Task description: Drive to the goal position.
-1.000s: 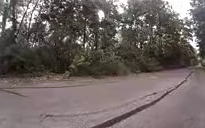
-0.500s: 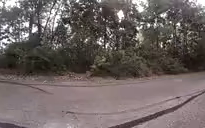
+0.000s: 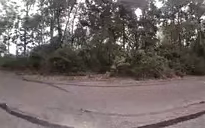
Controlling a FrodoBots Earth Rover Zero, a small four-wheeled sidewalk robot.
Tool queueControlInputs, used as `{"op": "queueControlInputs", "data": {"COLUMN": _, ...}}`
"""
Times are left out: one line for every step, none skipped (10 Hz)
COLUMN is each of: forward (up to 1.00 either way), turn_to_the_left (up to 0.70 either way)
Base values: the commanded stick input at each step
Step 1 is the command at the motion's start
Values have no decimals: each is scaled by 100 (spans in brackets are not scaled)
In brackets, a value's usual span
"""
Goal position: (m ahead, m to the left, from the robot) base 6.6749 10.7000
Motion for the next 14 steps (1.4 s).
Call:
{"op": "queueControlInputs", "data": {"forward": 0, "turn_to_the_left": 70}}
{"op": "queueControlInputs", "data": {"forward": 0, "turn_to_the_left": 70}}
{"op": "queueControlInputs", "data": {"forward": 0, "turn_to_the_left": 70}}
{"op": "queueControlInputs", "data": {"forward": 0, "turn_to_the_left": 70}}
{"op": "queueControlInputs", "data": {"forward": 0, "turn_to_the_left": 70}}
{"op": "queueControlInputs", "data": {"forward": 0, "turn_to_the_left": 70}}
{"op": "queueControlInputs", "data": {"forward": 0, "turn_to_the_left": 70}}
{"op": "queueControlInputs", "data": {"forward": 0, "turn_to_the_left": 70}}
{"op": "queueControlInputs", "data": {"forward": 0, "turn_to_the_left": 70}}
{"op": "queueControlInputs", "data": {"forward": 0, "turn_to_the_left": 70}}
{"op": "queueControlInputs", "data": {"forward": 0, "turn_to_the_left": 70}}
{"op": "queueControlInputs", "data": {"forward": 0, "turn_to_the_left": 70}}
{"op": "queueControlInputs", "data": {"forward": 0, "turn_to_the_left": 70}}
{"op": "queueControlInputs", "data": {"forward": 0, "turn_to_the_left": 31}}
